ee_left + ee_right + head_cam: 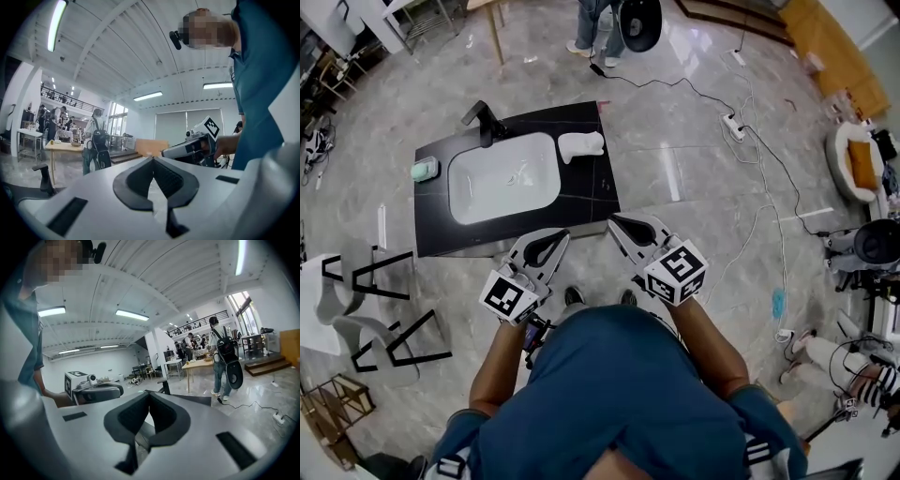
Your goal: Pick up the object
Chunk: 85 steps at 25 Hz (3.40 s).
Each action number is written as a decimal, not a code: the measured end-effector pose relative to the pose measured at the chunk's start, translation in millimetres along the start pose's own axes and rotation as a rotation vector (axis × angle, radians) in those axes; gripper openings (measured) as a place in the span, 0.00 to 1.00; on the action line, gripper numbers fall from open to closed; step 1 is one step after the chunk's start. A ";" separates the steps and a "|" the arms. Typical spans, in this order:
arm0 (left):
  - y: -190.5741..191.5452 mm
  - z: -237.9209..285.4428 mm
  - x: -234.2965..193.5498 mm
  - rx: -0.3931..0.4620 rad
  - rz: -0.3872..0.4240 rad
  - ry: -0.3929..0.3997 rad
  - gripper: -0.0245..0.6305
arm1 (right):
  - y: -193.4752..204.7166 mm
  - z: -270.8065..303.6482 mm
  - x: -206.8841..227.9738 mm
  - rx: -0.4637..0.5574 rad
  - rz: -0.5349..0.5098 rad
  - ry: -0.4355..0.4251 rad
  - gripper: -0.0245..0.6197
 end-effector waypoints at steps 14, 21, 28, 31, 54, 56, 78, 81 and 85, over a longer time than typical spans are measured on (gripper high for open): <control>39.0 19.7 6.1 -0.146 -0.008 0.115 0.04 | 14.9 34.1 14.3 -0.048 0.054 -0.050 0.06; 11.2 70.9 27.0 -0.070 -0.083 0.101 0.04 | 3.7 17.7 60.4 -0.021 0.083 -0.040 0.06; 11.4 82.4 20.4 -0.067 -0.030 0.128 0.04 | 7.8 18.1 65.1 -0.036 0.082 -0.049 0.06; 21.1 74.3 10.9 -0.072 -0.060 0.095 0.04 | 7.7 17.0 66.5 -0.041 0.080 -0.041 0.06; 42.8 93.4 -21.9 -0.082 -0.177 0.103 0.04 | 24.3 31.5 87.5 -0.074 0.150 -0.005 0.06; 38.3 93.8 -20.6 -0.076 -0.171 0.106 0.04 | 21.3 29.7 86.7 -0.064 0.148 0.000 0.06; 25.2 109.7 3.9 -0.072 -0.123 -0.009 0.04 | 37.8 13.3 105.3 -0.102 0.116 -0.104 0.06; 36.9 106.1 6.6 -0.084 -0.147 0.035 0.04 | 39.3 15.8 106.6 -0.107 0.136 -0.067 0.06; 40.1 93.5 -12.3 -0.122 -0.092 0.092 0.04 | 25.2 26.7 99.1 -0.073 0.164 -0.018 0.06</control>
Point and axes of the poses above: the fingertips, and each gripper's own axes: z forward along the fingers, x to its right, y out of its underside, the point moved 1 cm from there along -z, backward along the fingers, and after that the axes turned 7 degrees about -x, right-handed, at the moved point
